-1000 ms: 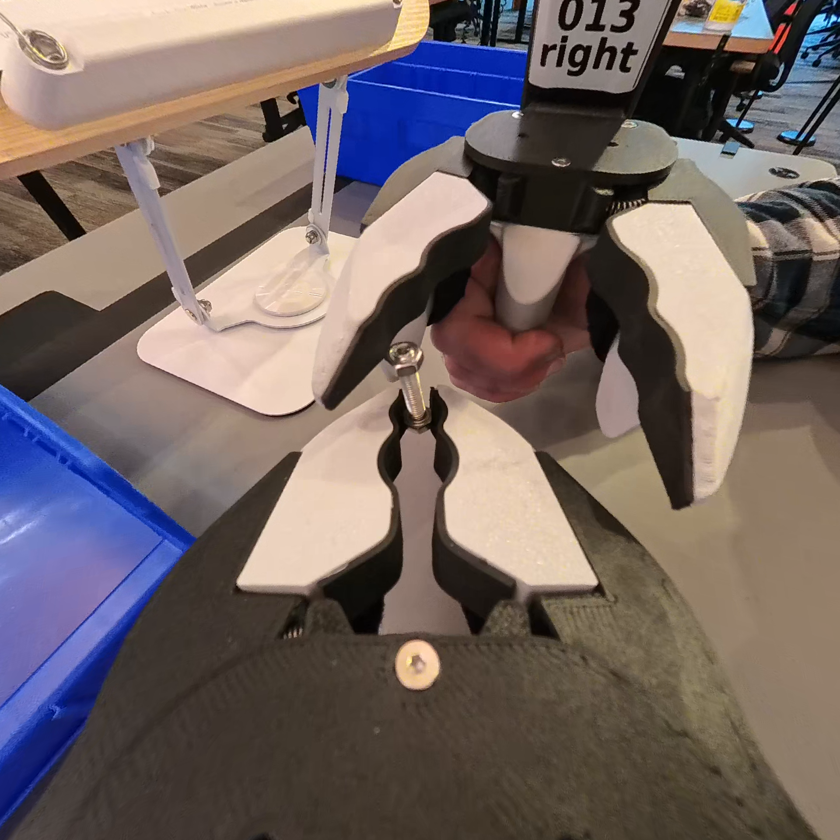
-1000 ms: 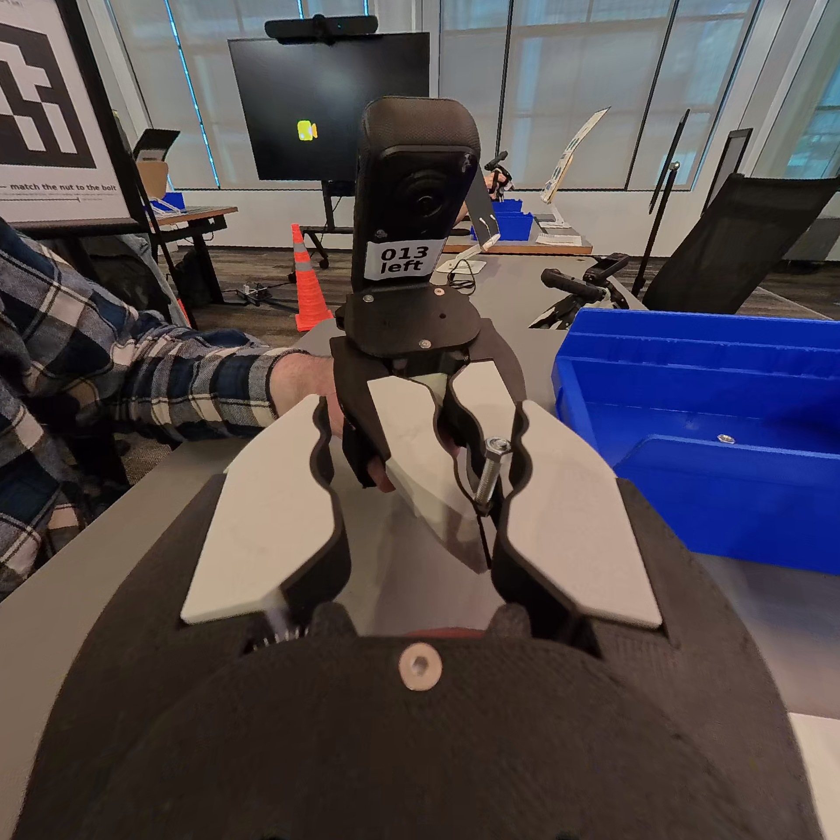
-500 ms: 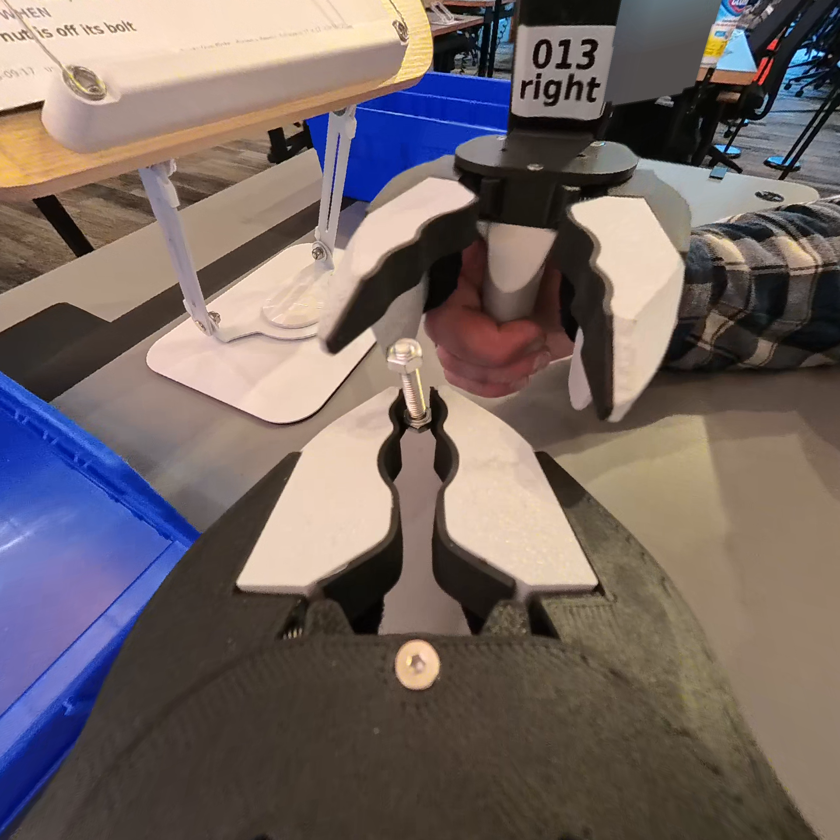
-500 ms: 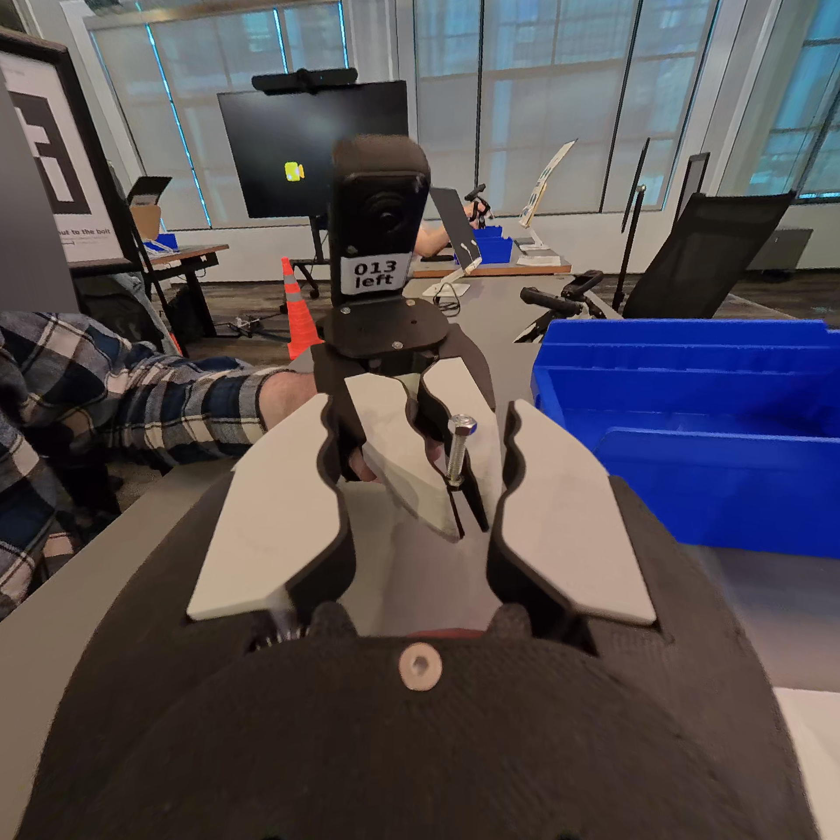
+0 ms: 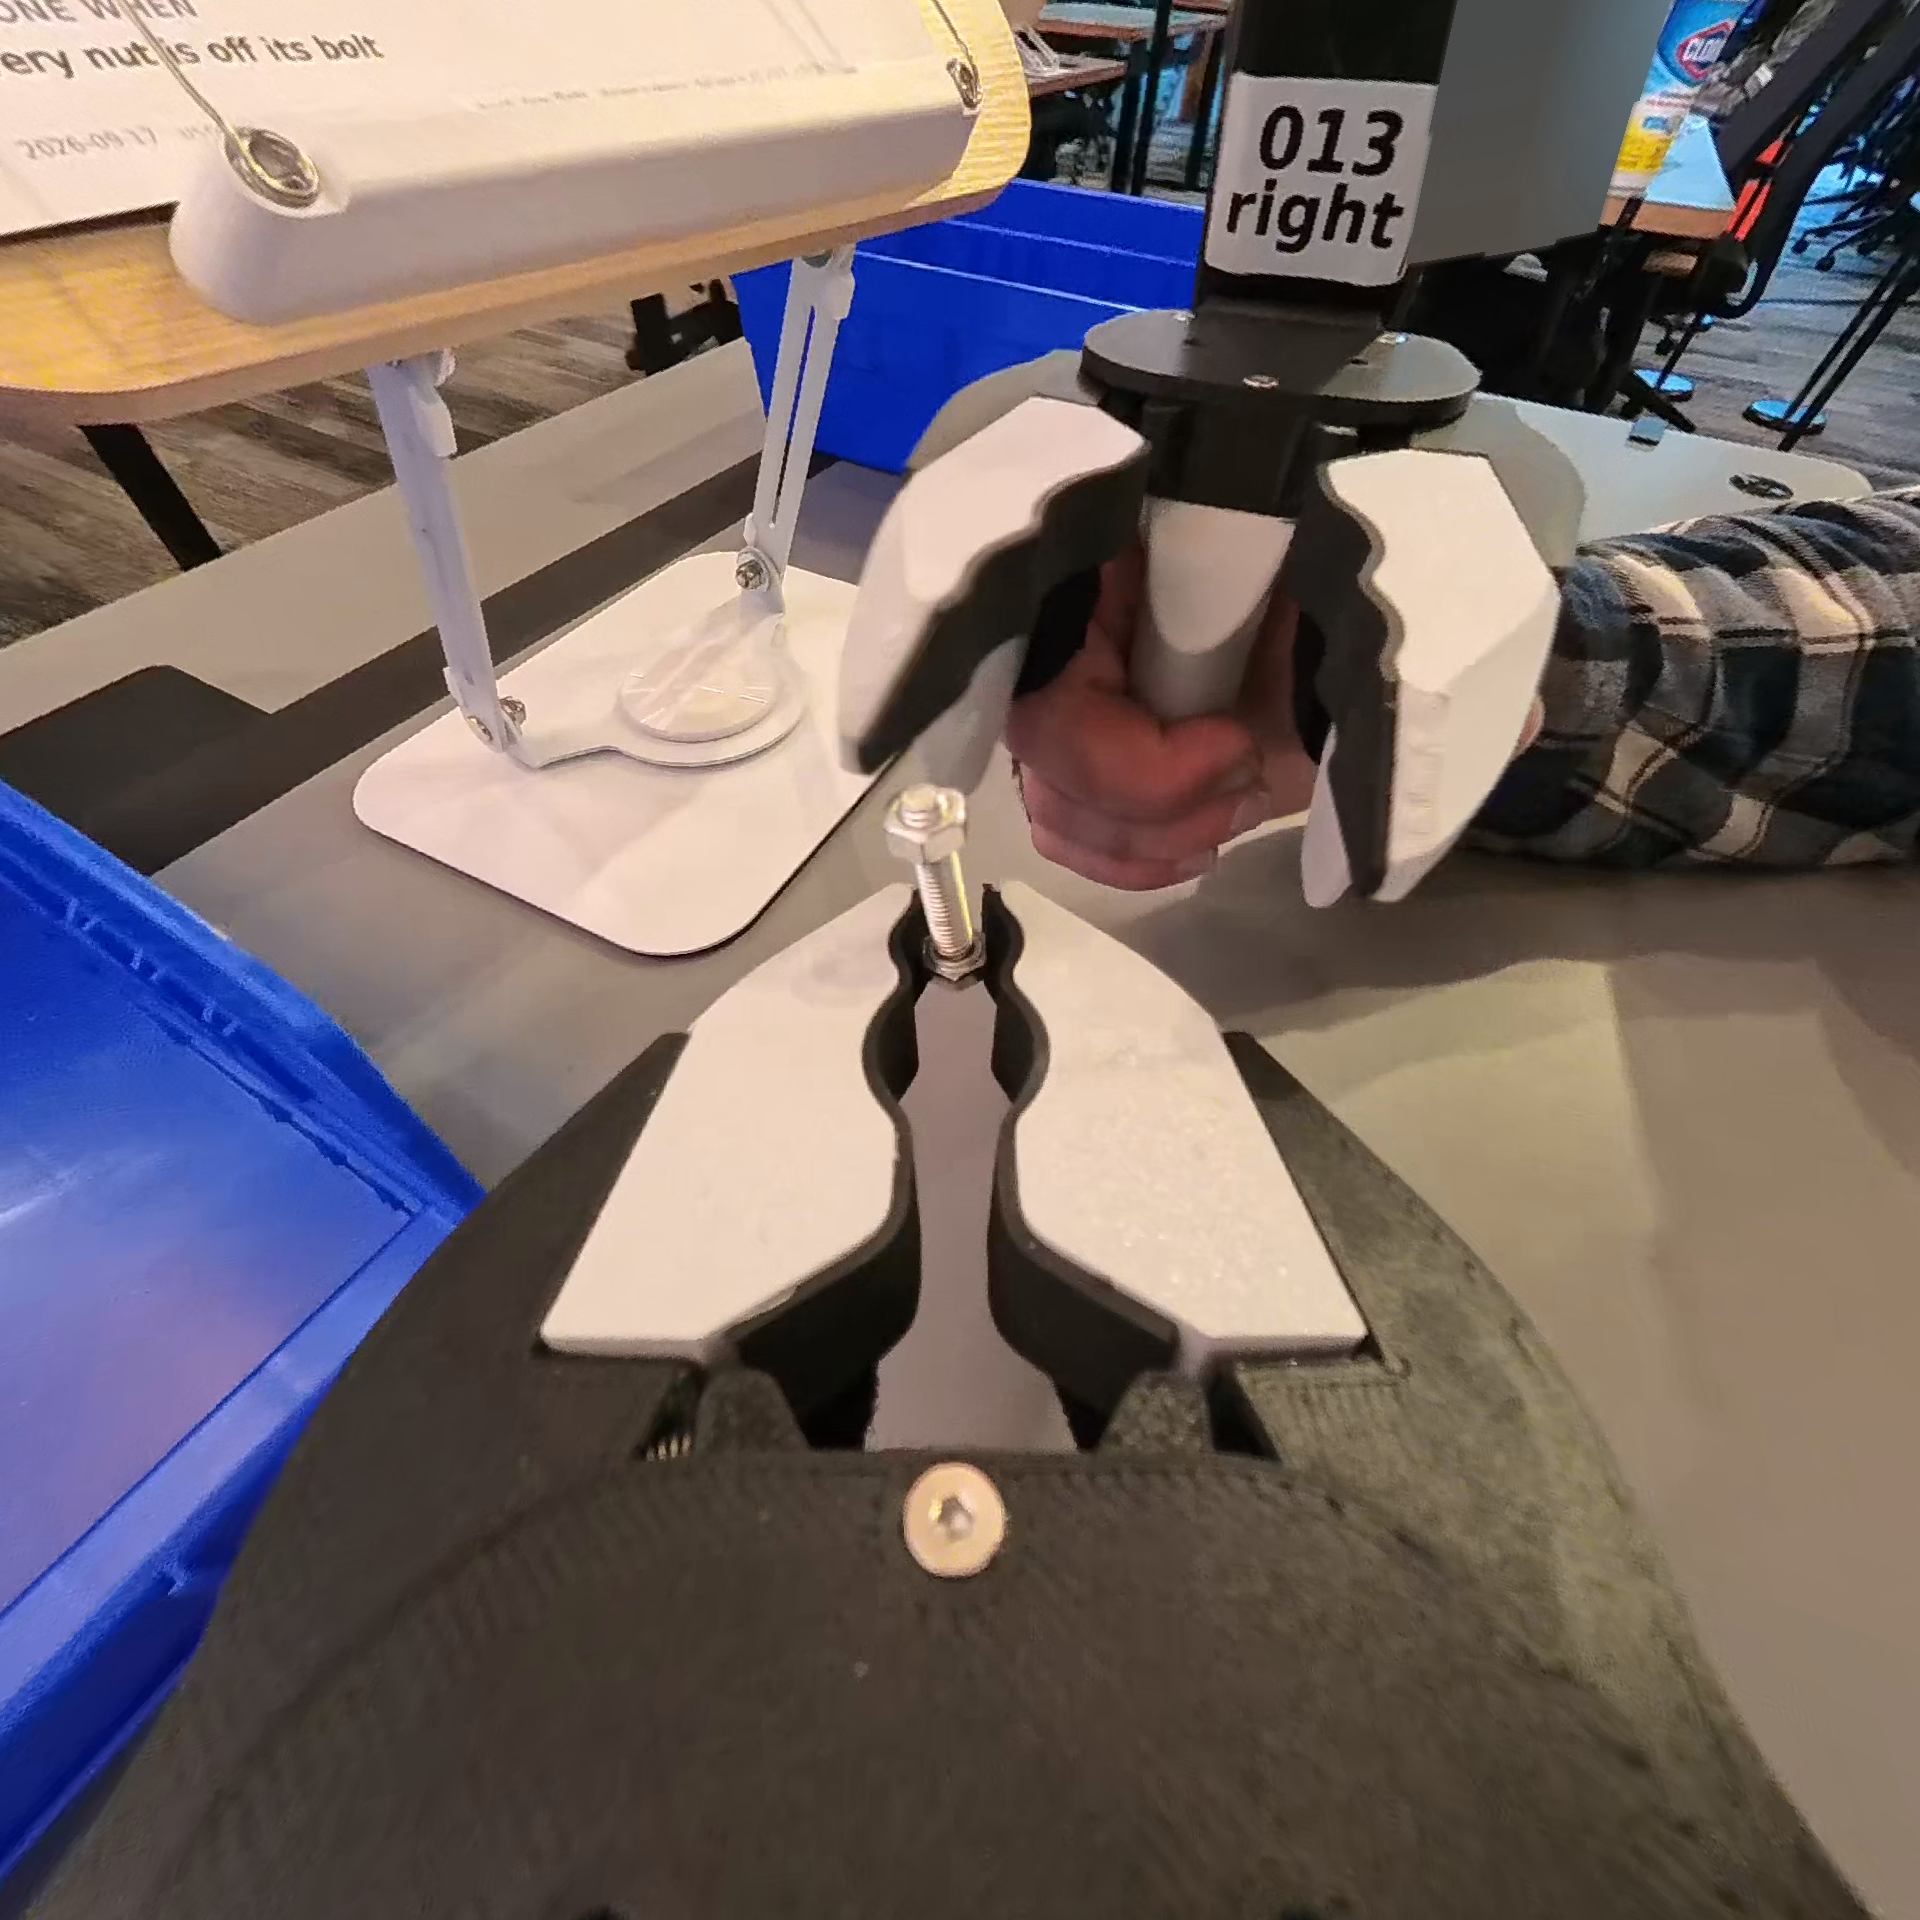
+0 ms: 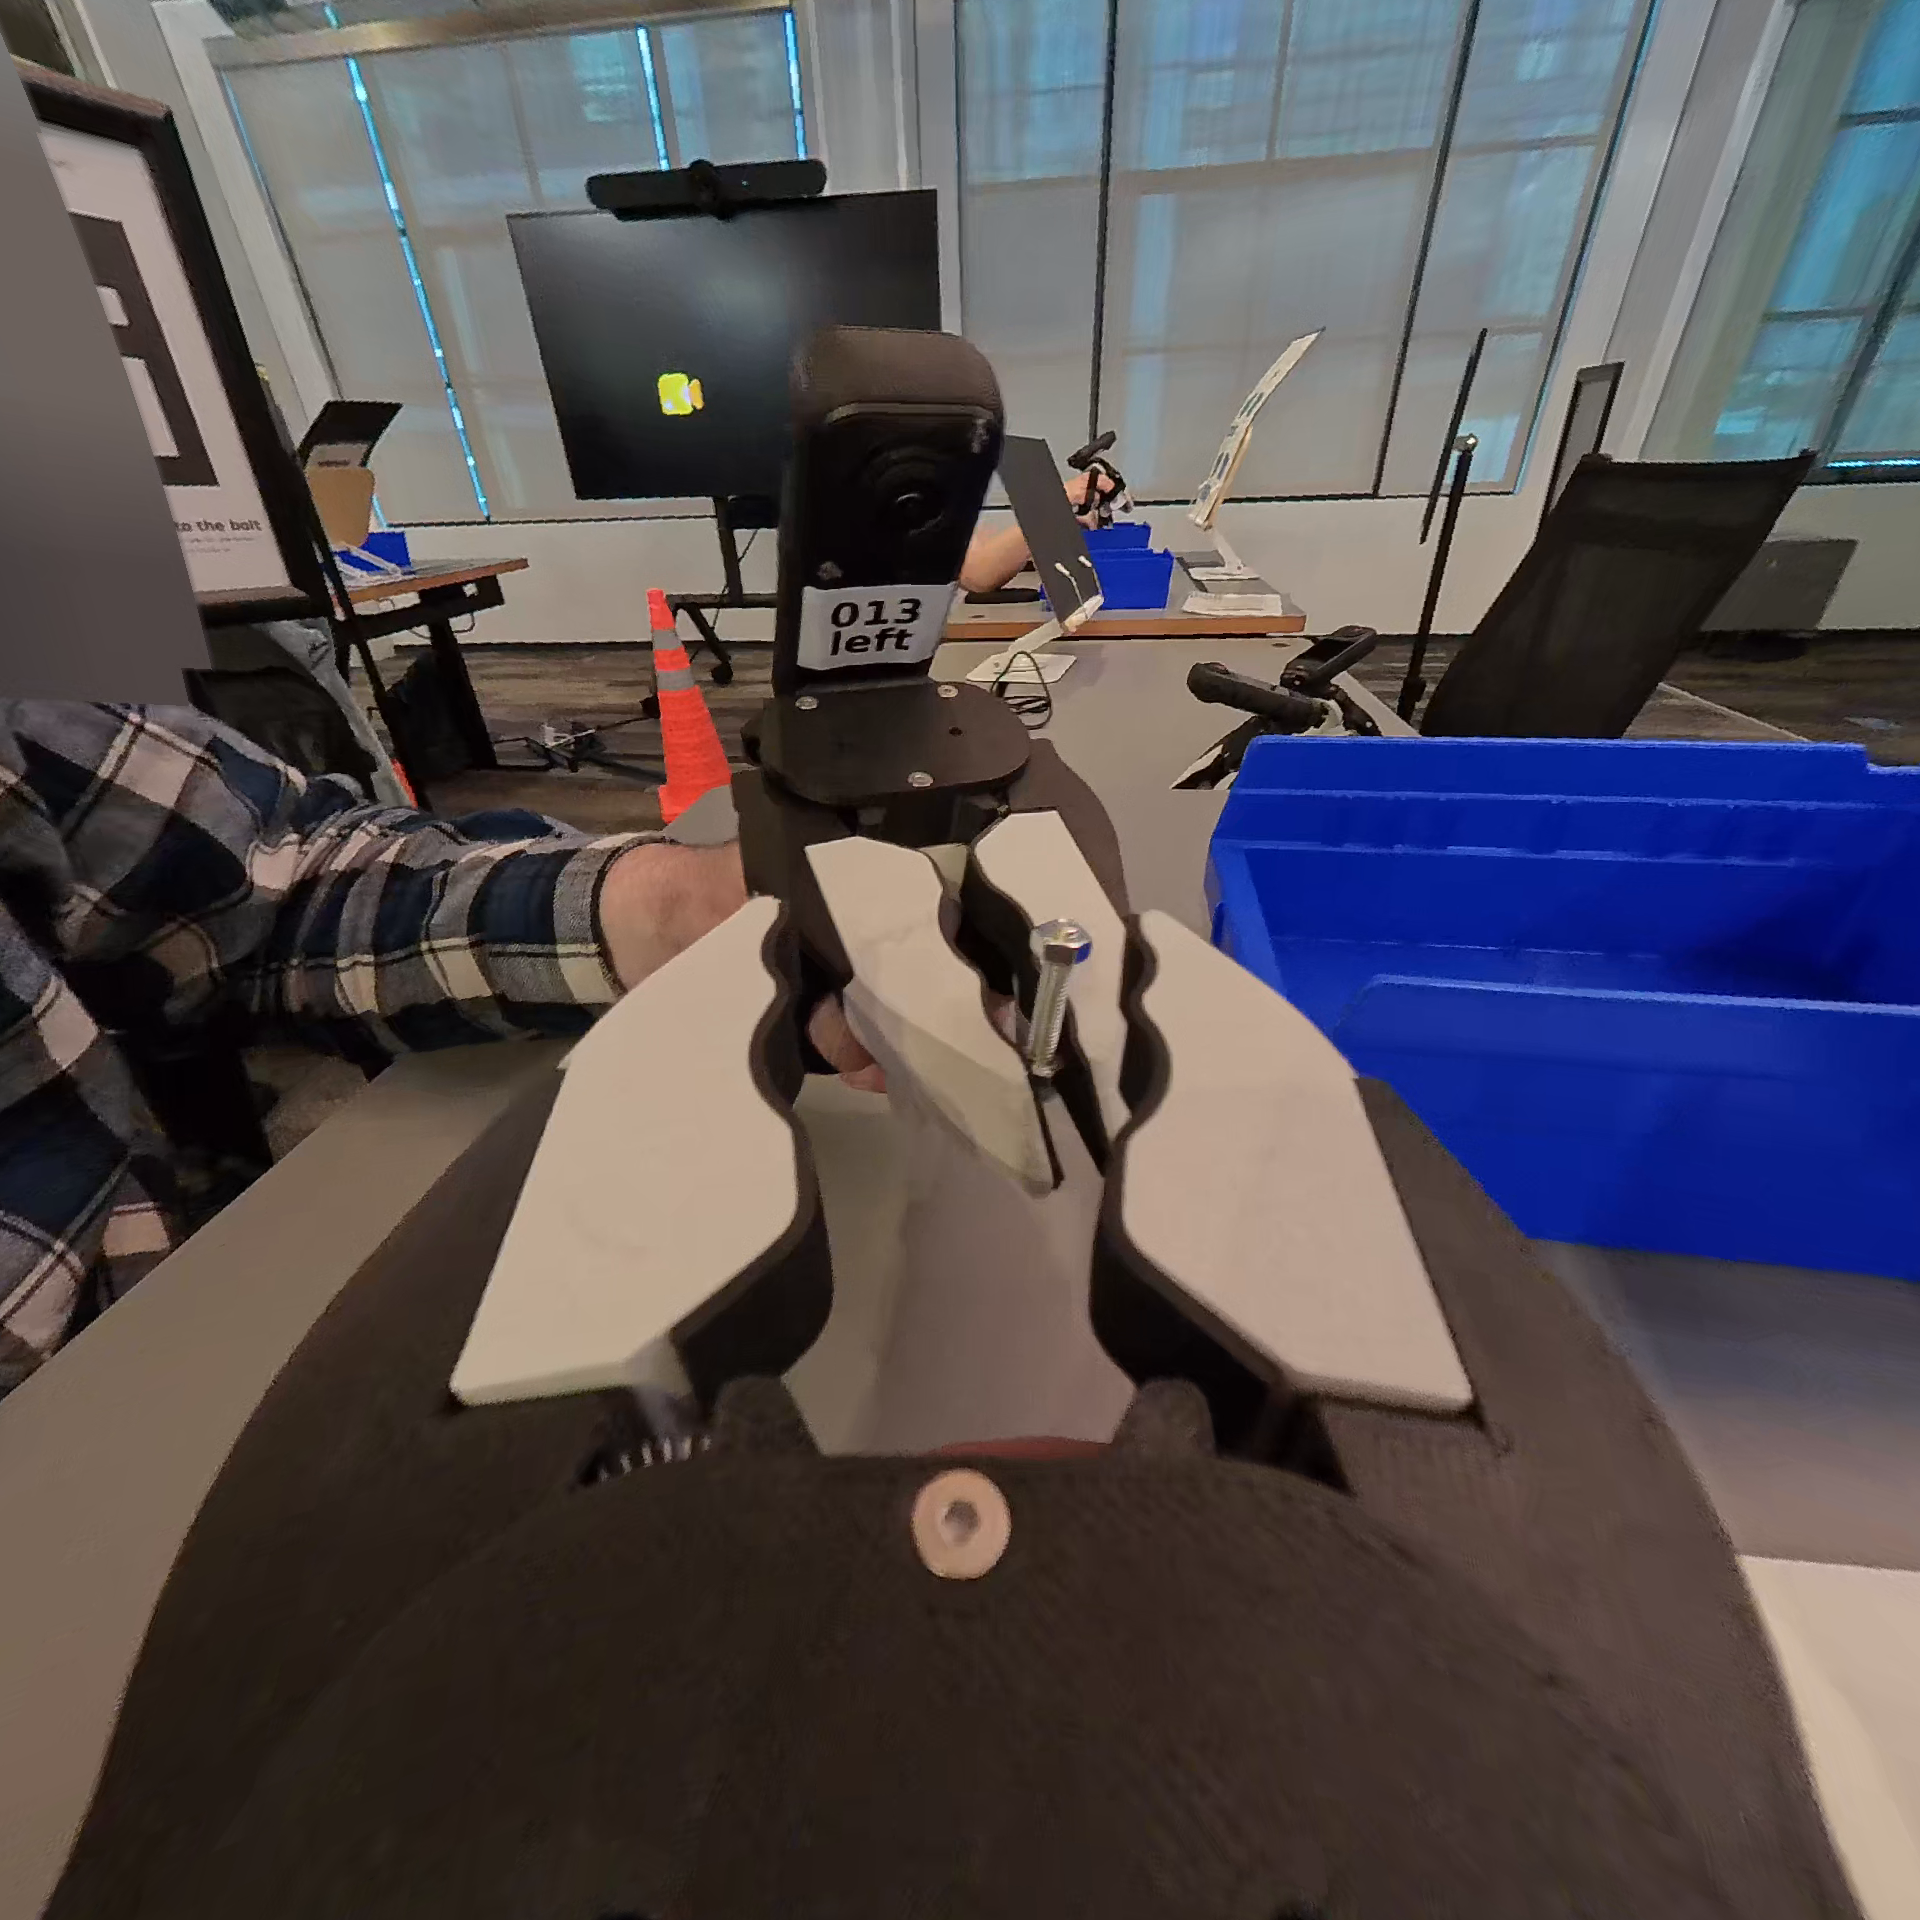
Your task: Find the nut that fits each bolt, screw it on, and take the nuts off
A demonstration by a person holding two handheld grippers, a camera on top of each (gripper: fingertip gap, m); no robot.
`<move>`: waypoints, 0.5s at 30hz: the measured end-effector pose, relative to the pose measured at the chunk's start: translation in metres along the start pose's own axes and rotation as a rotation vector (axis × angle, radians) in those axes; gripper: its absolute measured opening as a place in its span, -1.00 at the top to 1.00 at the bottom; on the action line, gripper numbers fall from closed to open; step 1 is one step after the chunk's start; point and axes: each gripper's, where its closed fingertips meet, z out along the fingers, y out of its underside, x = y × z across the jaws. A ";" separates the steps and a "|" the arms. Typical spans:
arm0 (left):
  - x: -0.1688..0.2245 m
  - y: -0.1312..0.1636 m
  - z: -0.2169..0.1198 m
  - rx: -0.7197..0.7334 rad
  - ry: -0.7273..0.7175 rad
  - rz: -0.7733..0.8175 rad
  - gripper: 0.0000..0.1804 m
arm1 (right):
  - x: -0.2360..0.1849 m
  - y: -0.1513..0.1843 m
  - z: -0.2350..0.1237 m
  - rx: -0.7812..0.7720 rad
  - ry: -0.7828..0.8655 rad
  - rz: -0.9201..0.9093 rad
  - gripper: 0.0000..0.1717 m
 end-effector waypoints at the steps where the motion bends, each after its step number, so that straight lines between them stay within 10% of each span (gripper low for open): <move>1: 0.002 0.000 0.001 0.000 0.008 0.008 0.90 | 0.001 0.000 0.001 0.000 0.011 0.005 0.22; 15: -0.004 -0.002 -0.003 0.018 -0.009 -0.017 0.90 | -0.009 -0.001 -0.001 -0.011 -0.054 -0.020 0.40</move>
